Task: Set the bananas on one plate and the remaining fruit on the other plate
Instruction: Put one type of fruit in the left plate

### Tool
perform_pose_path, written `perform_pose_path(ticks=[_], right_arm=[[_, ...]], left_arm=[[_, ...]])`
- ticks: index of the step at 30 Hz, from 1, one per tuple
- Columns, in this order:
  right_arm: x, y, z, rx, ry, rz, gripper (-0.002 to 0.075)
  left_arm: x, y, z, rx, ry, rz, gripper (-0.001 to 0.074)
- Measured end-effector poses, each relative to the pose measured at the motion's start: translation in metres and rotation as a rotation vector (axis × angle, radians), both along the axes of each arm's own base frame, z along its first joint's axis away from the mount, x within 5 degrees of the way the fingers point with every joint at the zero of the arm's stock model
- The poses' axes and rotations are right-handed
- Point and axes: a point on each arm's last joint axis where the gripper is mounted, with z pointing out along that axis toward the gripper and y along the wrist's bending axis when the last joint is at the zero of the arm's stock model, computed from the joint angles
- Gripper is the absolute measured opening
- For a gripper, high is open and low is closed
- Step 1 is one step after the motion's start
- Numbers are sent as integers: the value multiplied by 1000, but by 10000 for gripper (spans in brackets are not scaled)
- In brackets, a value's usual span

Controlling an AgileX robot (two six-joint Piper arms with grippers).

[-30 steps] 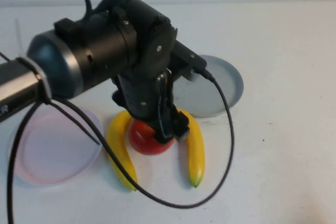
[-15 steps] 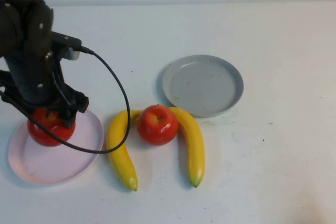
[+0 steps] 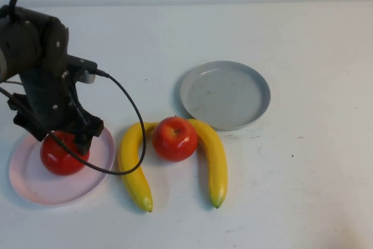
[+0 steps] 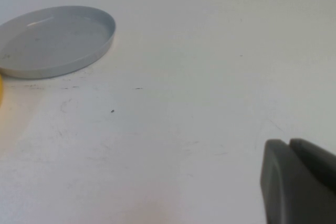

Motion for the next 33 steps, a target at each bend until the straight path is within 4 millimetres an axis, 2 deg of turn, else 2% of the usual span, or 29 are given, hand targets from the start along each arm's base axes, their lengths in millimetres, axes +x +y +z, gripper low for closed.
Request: perform_pose_path(ticks=[3, 7, 9, 14, 17, 20, 33], right_arm=[[0, 0, 0, 0, 0, 0, -17], [0, 0, 0, 0, 0, 0, -17], [0, 0, 0, 0, 0, 0, -17], [0, 0, 0, 0, 0, 0, -17], [0, 0, 0, 0, 0, 0, -17], [0, 0, 0, 0, 0, 0, -17], [0, 0, 0, 0, 0, 0, -17]], left_arm=[[2, 0, -6, 8, 11, -2, 668], [4, -1, -1, 8, 5, 5, 668], [6, -2, 12, -9, -17, 15, 668], [2, -8, 58, -121, -108, 34, 669], [0, -8, 69, -136, -132, 30, 669], [0, -5, 67, -103, -128, 18, 669], [-15, 0, 28, -50, -1, 18, 669]])
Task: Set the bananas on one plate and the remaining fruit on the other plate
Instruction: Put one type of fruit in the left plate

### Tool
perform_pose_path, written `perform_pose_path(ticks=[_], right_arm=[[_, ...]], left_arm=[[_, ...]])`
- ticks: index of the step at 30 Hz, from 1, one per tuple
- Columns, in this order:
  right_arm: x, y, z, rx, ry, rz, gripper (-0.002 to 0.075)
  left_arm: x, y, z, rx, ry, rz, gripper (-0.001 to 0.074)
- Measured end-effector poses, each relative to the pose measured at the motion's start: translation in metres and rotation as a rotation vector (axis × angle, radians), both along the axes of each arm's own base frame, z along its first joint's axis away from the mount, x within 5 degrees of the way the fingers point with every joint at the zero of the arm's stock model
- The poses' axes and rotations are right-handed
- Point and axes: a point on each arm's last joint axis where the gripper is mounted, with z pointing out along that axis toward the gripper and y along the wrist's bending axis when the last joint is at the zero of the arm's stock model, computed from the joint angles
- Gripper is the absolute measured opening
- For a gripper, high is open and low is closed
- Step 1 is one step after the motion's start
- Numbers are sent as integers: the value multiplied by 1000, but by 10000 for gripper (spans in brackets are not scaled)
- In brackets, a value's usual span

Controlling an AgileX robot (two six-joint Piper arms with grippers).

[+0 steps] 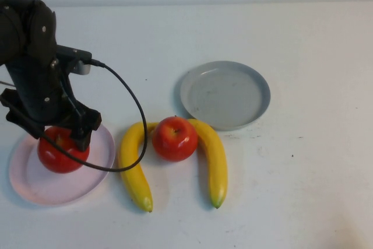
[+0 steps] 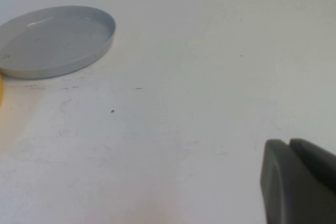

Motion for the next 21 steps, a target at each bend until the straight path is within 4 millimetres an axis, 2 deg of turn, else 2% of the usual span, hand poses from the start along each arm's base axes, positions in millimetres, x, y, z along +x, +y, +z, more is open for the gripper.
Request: perform_pose_path(ticks=[21], right_arm=[[0, 0, 0, 2, 0, 0, -17]], left_arm=[[5, 2, -17, 22, 35, 64, 669]])
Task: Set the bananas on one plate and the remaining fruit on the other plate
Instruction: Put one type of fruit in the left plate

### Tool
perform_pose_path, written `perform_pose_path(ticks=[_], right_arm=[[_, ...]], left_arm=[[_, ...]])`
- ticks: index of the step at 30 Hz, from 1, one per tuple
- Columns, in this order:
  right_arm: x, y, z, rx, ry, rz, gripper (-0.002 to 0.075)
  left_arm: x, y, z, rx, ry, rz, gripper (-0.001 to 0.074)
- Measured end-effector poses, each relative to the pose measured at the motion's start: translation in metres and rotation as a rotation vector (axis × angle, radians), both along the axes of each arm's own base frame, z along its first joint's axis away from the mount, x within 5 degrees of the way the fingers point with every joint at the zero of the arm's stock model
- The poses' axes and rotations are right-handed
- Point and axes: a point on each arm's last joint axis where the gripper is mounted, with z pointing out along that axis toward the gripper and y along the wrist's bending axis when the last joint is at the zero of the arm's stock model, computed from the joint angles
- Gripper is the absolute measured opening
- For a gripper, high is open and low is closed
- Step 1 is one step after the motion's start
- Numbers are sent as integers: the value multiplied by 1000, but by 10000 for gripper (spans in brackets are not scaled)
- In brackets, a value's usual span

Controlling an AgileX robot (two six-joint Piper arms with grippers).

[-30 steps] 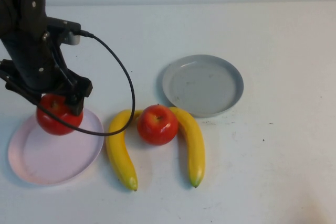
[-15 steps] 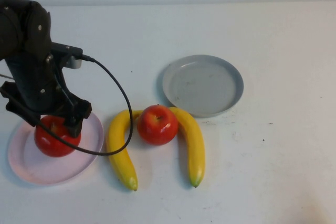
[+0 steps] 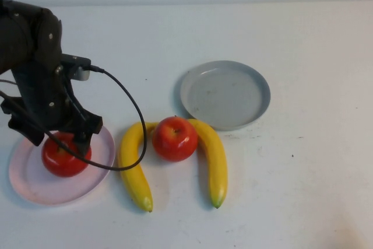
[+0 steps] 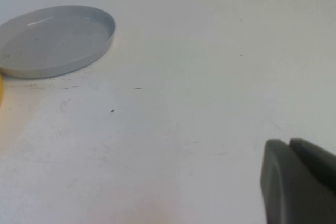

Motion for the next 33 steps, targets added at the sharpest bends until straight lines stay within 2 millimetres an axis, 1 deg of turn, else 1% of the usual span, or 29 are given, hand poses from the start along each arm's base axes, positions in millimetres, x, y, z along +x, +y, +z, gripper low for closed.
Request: perform_pose_path(ticks=[7, 10, 12, 14, 16, 18, 20, 23, 26, 30, 33], right_arm=[[0, 0, 0, 0, 0, 0, -17], [0, 0, 0, 0, 0, 0, -17], [0, 0, 0, 0, 0, 0, -17], [0, 0, 0, 0, 0, 0, -17], [0, 0, 0, 0, 0, 0, -17], [0, 0, 0, 0, 0, 0, -17], [0, 0, 0, 0, 0, 0, -17], [0, 0, 0, 0, 0, 0, -17], [0, 0, 0, 0, 0, 0, -17], [0, 0, 0, 0, 0, 0, -17], [0, 0, 0, 0, 0, 0, -17]], left_arm=[[3, -2, -11, -5, 38, 2, 669], [5, -3, -7, -7, 25, 1, 669], [9, -6, 1, -32, 3, 7, 669], [13, -10, 13, -74, -34, 14, 669], [14, -13, 30, -123, -80, 19, 669], [13, -18, 48, -170, -123, -19, 669], [11, -27, 59, -199, -146, -91, 669], [2, -51, 61, -220, -140, -237, 669], [-6, -81, 55, -220, -131, -417, 669], [-18, -121, 42, -197, -136, -674, 669], [-26, -143, 32, -148, -135, -795, 669]])
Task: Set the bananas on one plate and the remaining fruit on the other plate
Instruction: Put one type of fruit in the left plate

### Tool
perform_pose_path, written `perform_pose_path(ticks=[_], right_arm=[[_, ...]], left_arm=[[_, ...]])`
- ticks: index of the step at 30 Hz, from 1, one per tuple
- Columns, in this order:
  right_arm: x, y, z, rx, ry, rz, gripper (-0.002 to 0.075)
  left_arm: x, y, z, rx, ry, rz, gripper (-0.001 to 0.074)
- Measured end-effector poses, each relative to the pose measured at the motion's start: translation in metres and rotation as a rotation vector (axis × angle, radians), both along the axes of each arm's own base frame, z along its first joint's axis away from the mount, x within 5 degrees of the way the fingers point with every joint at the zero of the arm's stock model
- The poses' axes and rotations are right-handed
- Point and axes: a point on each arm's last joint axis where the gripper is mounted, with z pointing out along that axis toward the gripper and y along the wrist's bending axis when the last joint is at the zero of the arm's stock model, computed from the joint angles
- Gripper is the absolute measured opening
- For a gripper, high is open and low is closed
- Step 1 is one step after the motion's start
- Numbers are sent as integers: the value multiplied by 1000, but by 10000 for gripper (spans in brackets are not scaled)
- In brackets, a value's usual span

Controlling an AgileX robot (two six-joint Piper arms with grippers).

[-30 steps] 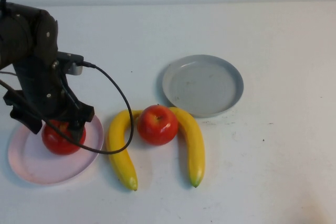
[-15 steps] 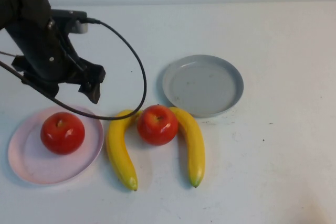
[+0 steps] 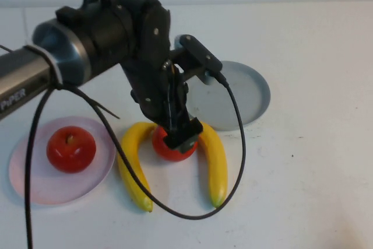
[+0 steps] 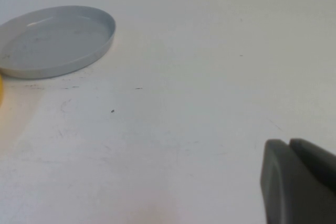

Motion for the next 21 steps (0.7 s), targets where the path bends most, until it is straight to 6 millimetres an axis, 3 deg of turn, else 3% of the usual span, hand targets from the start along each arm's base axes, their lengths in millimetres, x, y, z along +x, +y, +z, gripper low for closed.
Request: perform_pose_path(ticks=[6, 15, 21], right_arm=[[0, 0, 0, 0, 0, 0, -17], [0, 0, 0, 0, 0, 0, -17], [0, 0, 0, 0, 0, 0, -17]], left_arm=[[0, -17, -12, 59, -75, -42, 669], [6, -16, -16, 79, -108, 23, 669], [9, -20, -30, 87, -78, 27, 669]])
